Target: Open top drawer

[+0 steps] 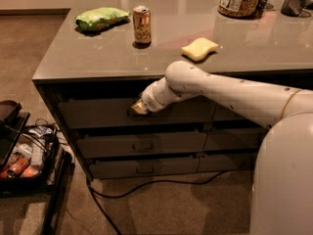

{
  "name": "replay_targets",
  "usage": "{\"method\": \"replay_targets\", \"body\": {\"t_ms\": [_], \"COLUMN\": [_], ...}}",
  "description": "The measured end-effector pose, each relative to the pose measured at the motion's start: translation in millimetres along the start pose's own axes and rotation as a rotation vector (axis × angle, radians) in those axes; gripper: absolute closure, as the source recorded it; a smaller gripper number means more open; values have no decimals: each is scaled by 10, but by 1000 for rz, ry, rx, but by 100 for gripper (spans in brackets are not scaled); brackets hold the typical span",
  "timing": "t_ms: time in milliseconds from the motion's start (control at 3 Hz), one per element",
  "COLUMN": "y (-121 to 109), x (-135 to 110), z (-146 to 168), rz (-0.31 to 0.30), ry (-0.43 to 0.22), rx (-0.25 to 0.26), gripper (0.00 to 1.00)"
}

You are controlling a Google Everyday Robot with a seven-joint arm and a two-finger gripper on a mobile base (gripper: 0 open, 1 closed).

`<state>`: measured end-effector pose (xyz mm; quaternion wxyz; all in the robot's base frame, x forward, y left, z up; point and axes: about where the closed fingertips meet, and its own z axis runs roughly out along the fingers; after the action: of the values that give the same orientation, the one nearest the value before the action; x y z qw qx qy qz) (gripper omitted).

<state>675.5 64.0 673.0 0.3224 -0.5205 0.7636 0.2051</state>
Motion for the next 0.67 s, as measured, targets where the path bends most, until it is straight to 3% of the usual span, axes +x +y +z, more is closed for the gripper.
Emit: {"method": "replay_targets", "body": {"t_ms": [667], "y": [-84], "x": [-9], "z": [-23], "rz": [0], "ry": [0], "rx": [0], "gripper": [100]}}
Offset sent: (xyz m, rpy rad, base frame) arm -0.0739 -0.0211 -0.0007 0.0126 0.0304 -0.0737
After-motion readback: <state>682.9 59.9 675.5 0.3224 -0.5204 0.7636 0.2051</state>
